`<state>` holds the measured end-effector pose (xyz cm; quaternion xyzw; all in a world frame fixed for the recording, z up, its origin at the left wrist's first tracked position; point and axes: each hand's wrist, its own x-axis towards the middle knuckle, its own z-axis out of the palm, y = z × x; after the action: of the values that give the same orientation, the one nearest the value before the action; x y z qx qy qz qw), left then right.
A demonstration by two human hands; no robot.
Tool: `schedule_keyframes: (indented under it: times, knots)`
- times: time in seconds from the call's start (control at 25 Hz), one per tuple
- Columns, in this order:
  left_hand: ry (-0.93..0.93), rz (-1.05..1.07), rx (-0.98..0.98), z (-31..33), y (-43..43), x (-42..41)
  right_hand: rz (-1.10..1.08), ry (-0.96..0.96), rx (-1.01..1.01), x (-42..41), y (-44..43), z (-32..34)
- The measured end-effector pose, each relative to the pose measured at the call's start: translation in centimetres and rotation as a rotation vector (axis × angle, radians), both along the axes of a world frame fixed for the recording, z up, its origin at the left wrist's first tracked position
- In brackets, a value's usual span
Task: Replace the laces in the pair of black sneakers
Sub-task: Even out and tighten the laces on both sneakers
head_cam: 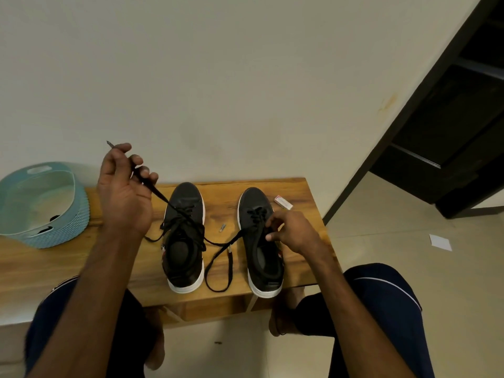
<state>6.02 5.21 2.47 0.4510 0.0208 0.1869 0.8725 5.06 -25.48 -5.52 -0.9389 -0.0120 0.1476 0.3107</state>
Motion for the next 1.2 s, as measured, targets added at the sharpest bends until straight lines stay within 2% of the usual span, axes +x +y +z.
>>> schedule_keyframes:
  times: [0.12, 0.2, 0.36, 0.44, 0.56, 0.68, 0.84, 0.92, 1.0, 1.08, 1.2]
  knots:
    - [-0.005, -0.017, -0.036, 0.1, -0.3, 0.2, 0.018, -0.049, -0.066, 0.1, 0.2, 0.0]
    - [-0.021, -0.049, -0.089, 0.3, -0.3, 0.3, -0.002, -0.106, -0.035, -0.1, 0.2, 0.4]
    - [-0.054, -0.062, -0.203, 0.7, 0.8, 0.6, 0.068, -0.265, -0.093, -0.4, 1.5, 1.4]
    - [-0.020, -0.041, -0.145, 0.6, 1.1, 0.5, 0.132, -0.338, -0.184, -0.7, 3.3, 1.0]
    - [0.041, -0.064, 0.033, 0.2, -0.3, 0.2, 0.211, -0.307, -0.466, -1.0, 5.1, -0.4]
    - [0.056, -0.108, 0.140, 0.2, -1.6, 0.2, 0.245, -0.356, -0.545, -1.2, 5.9, -0.4]
    - [0.053, -0.108, 0.122, 0.1, -1.4, 0.3, 0.475, -0.655, -0.485, -2.2, 8.1, -0.2]
    - [0.049, -0.110, 0.105, -0.1, -1.3, 0.3, 0.530, -0.627, -0.485, -2.6, 8.7, -0.4]
    - [0.048, -0.122, 0.127, -0.3, -1.7, 0.4, 0.524, -0.469, -0.499, -2.7, 8.2, -0.4]
    - [0.068, -0.149, 0.211, -0.8, -2.6, 0.2, 0.413, -0.363, -0.378, -2.8, 7.0, -0.2]
    - [0.134, -0.187, 0.484, -2.2, -5.2, -0.1, 0.006, -0.283, 0.001, -3.1, 3.8, -0.1]
